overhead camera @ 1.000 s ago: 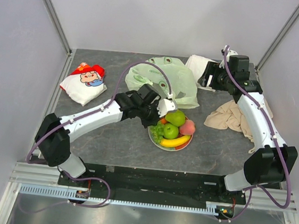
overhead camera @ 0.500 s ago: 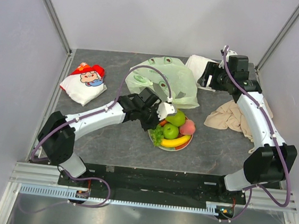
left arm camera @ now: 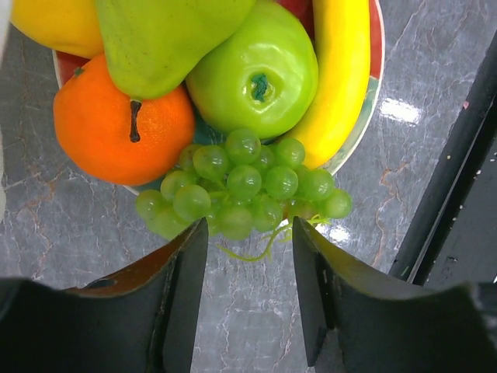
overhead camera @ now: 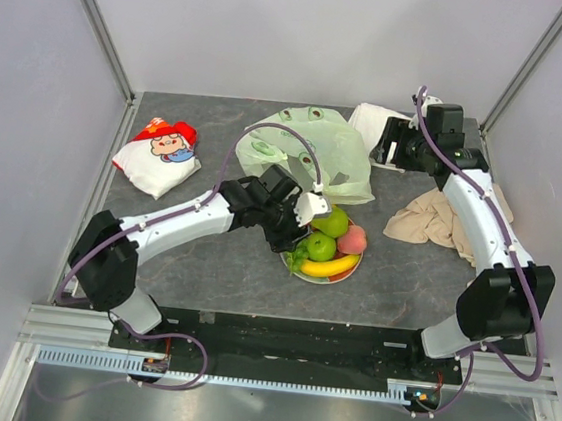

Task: Take the fake fruits out of the plastic bag
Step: Place the fake fruit on the plate, then adjust the plastic bag at the center of the board.

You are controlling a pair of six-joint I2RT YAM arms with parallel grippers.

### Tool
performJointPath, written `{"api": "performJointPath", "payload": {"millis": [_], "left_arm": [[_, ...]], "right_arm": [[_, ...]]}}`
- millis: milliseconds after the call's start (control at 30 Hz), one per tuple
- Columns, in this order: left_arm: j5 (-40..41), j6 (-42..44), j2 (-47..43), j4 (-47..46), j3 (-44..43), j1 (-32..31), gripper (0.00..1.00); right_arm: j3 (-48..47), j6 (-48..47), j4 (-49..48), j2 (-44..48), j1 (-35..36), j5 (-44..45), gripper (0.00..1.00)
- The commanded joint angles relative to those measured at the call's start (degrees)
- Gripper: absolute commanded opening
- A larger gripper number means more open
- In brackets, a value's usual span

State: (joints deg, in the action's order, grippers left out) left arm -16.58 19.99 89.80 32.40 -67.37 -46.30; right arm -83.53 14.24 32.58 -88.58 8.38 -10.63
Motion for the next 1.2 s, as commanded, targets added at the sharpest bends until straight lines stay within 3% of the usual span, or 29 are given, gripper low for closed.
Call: {"api": "performJointPath", "payload": {"millis": [0, 200, 300, 333, 433, 600, 833, 1167], "left_arm": [[-1.52, -1.0, -6.3, -1.03, -2.76, 0.07, 0.59], [-2.23, -0.04, -15.77, 1.96, -7.59, 0.25, 0.7], [1.88, -1.44, -19.65, -0.05, -10.49, 1.12, 0.76], [6.77, -1.88, -19.66, -0.15, -13.98, 2.26, 0.81], [11.02, -2.67, -16.86, 0.46, -19.36, 5.78, 0.85], [14.38, -3.38, -6.77, 4.06, -29.12, 12.46, 0.89], [9.55, -1.8, -0.51, 4.07, -30.8, 16.16, 0.89], [-3.89, 6.02, -8.84, 6.34, -22.01, 16.25, 0.84]], "right_arm": [[-3.04, -0.35, -0.76, -0.54, -0.3, 0.26, 0.8], [-7.25, -3.86, -0.67, -3.0, 1.28, -2.02, 0.8], [-11.56, -7.81, -0.76, -5.46, 4.08, -4.83, 0.81], [-14.44, -8.87, -0.85, -7.21, 5.49, -5.71, 0.81], [-16.4, -9.75, -1.29, -9.42, 8.4, -8.08, 0.79], [-16.67, -7.92, -3.3, -13.9, 11.74, -14.49, 0.75], [-18.33, -0.1, -5.77, -20.49, 12.54, -19.07, 0.64], [-14.92, 6.59, -8.06, -23.57, 14.64, -24.35, 0.6]]}}
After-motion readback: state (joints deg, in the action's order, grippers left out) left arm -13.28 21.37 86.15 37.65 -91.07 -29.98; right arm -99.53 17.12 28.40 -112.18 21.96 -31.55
